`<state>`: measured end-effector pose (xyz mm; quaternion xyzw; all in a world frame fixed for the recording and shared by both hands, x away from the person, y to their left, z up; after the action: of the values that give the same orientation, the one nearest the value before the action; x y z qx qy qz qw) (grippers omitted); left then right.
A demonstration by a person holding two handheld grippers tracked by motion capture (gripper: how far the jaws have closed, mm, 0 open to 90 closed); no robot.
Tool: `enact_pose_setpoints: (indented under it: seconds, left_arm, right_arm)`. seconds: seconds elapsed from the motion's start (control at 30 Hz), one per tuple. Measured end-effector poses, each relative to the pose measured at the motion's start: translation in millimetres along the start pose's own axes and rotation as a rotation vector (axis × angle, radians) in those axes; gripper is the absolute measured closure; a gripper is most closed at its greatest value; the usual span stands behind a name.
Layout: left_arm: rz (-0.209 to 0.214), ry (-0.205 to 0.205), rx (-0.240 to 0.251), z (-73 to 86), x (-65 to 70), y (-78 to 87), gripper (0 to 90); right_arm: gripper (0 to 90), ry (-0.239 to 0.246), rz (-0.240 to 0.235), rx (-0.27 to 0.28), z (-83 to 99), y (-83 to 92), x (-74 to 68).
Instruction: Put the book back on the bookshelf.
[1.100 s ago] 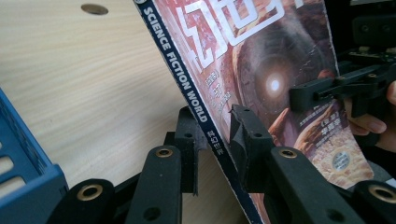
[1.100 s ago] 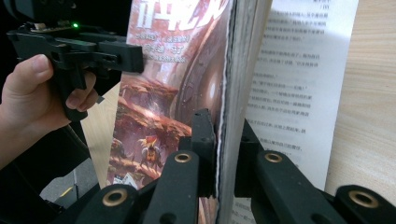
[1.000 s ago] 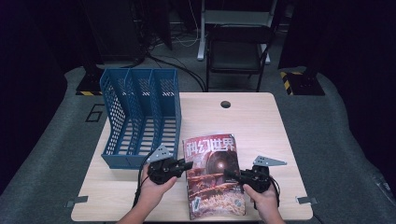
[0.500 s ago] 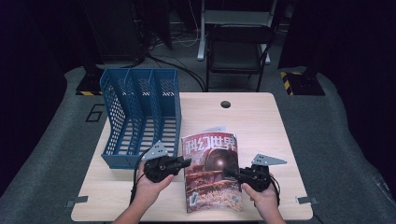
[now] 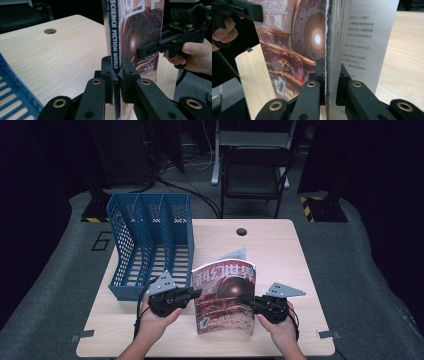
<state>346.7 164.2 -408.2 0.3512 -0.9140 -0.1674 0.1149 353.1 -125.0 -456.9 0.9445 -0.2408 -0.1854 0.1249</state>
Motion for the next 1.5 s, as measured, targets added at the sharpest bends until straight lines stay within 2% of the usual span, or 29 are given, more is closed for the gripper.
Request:
enact_pose_setpoints:
  seconds: [0.13, 0.27, 0.3, 0.33, 0.47, 0.5, 0.6, 0.77, 0.87, 1.07, 1.1, 1.17, 1.2, 1.23, 1.27, 1.5]
  left_arm:
    - [-0.018, -0.024, 0.019, -2.2, 1.9, 6.1, 83.8]
    - [-0.026, -0.023, 0.021, 0.6, 2.0, 6.3, 83.9]
    - [-0.032, -0.034, 0.02, 1.5, 1.1, 6.5, 83.9]
    - [-0.029, -0.019, 0.017, 2.1, 1.5, 6.9, 83.9]
    - [-0.009, -0.009, 0.016, 2.5, 2.2, 7.6, 84.0]
    - [-0.005, -0.02, 0.014, 2.5, 2.3, 8.1, 84.0]
    - [0.0, -0.017, 0.015, 2.7, 4.0, 8.8, 83.9]
    - [0.008, -0.015, 0.015, 3.1, 4.6, 9.4, 83.9]
    - [0.011, -0.03, 0.015, 2.5, 4.0, 9.1, 83.9]
    - [0.021, -0.02, 0.015, 2.3, 4.9, 8.1, 83.9]
    - [0.021, -0.021, 0.016, 2.1, 4.8, 7.9, 83.9]
    - [0.023, -0.026, 0.017, 1.8, 4.9, 7.6, 84.0]
    - [0.027, -0.028, 0.016, 1.7, 5.0, 7.4, 83.9]
    - [0.028, -0.027, 0.015, 1.6, 5.3, 7.4, 84.0]
    - [0.028, -0.028, 0.015, 1.5, 5.5, 7.2, 84.0]
    - [0.031, -0.051, 0.011, 0.9, 9.4, 7.6, 84.0]
  right_arm:
    - [85.1, 0.049, 0.026, 0.009, -4.7, -1.8, -5.5]
    - [84.9, 0.06, 0.028, 0.013, -5.3, -3.7, -6.1]
    - [84.8, 0.058, 0.029, 0.011, -4.3, -4.2, -6.0]
    - [84.7, 0.059, 0.026, 0.008, -3.8, -5.3, -5.5]
    - [83.6, 0.052, 0.006, 0.011, -3.1, -5.8, -4.1]
    - [82.5, 0.053, 0.003, 0.021, -2.8, -5.9, -2.4]
    - [75.8, 0.023, -0.013, 0.027, 0.4, -3.7, 1.2]
    - [70.3, -0.013, -0.031, -0.034, 11.1, -2.9, 8.6]
    - [70.1, -0.049, -0.025, -0.073, 20.4, -2.7, 15.0]
    - [70.0, -0.074, 0.011, -0.17, 38.6, -5.8, 26.3]
    - [70.3, -0.074, 0.013, -0.182, 41.1, -6.4, 28.3]
    - [71.1, -0.104, 0.014, -0.199, 45.6, -7.3, 29.2]
    - [71.8, -0.099, 0.017, -0.21, 47.0, -7.5, 30.2]
    - [73.0, -0.111, 0.019, -0.211, 48.4, -8.4, 29.8]
    - [74.1, -0.094, 0.014, -0.217, 49.0, -8.9, 31.3]
    - [81.0, -0.075, 0.04, -0.213, 48.1, -11.3, 29.9]
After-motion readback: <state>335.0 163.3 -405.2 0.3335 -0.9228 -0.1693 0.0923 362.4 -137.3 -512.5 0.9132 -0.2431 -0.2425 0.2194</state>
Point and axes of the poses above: each handheld gripper's, and its own axes: y roughly backward along the jaws, z roughly out of its underside, x roughly to its right, the point moved 3 cm from there along -y, roughly forward along the jaws, and after that the axes turned 9 degrees about -z, right-handed, at the moved point
